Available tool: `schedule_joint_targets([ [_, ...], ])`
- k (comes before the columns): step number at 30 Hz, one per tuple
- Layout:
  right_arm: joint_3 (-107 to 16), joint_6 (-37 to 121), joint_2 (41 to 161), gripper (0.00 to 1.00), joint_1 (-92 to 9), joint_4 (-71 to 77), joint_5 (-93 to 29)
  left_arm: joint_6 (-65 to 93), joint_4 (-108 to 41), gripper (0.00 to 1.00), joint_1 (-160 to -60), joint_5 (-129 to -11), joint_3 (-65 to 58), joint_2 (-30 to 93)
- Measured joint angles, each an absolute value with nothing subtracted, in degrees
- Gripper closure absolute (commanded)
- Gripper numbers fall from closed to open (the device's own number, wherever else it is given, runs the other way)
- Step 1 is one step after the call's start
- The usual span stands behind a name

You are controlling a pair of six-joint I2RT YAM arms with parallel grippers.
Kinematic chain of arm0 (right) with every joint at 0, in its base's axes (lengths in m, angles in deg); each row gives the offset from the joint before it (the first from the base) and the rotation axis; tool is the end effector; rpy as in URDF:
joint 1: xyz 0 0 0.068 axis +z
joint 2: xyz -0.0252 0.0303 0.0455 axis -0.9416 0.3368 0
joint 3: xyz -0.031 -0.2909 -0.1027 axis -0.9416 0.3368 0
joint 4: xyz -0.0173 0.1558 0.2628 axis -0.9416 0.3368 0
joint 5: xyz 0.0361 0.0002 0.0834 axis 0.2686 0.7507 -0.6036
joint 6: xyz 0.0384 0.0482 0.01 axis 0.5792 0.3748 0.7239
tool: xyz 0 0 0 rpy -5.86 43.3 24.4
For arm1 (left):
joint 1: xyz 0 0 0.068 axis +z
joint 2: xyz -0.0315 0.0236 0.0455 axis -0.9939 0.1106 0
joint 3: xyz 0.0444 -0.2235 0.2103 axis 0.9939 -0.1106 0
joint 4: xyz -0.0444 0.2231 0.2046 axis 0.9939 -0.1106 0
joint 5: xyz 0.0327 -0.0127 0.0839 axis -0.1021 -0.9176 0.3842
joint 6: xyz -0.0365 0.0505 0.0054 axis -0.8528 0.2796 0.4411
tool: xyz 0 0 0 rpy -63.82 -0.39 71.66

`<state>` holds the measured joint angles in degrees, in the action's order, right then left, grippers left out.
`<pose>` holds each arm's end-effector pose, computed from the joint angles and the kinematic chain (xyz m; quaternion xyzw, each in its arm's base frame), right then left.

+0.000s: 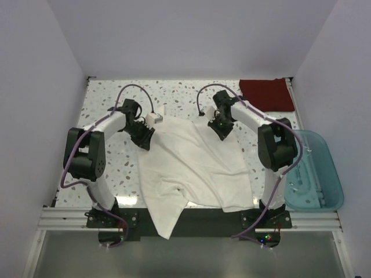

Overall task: Fold and stack the t-shirts
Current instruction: Flatten the tshirt out

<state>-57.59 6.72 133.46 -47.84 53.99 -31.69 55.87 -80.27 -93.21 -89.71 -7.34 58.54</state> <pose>0.4207 0.1802 0.2001 -0.4324 0.8925 0.0540 0.1161 0.3749 -0.0860 0.1805 0.3498 0.8998 -0.2221 0.1369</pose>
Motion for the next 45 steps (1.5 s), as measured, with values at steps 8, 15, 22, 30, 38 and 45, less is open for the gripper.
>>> schedule_joint_targets([
  [8,-53.3,6.8,136.2,0.93,-47.7,51.6,-28.4,56.3,-78.6,0.81,-93.1,-82.9,-13.4,57.9],
  [15,-41.3,6.4,127.9,0.93,-44.8,53.3,-32.4,60.2,-80.7,0.83,-92.0,-79.1,-19.4,52.4],
  [22,-41.1,6.6,122.7,0.86,-43.8,59.1,-38.4,65.0,-90.9,0.62,-89.6,-81.5,-11.3,53.0],
  [30,-62.1,5.3,129.4,0.74,-54.9,60.1,-37.7,65.9,-92.4,0.55,-90.5,-89.0,6.7,56.2],
  [38,-70.0,1.7,142.1,0.69,-60.4,64.7,-37.2,65.9,-92.4,0.50,-90.6,-90.5,8.0,59.4],
  [45,-70.0,-1.3,145.6,0.62,-60.6,67.8,-36.2,65.4,-92.3,0.49,-91.1,-91.4,8.3,60.1],
])
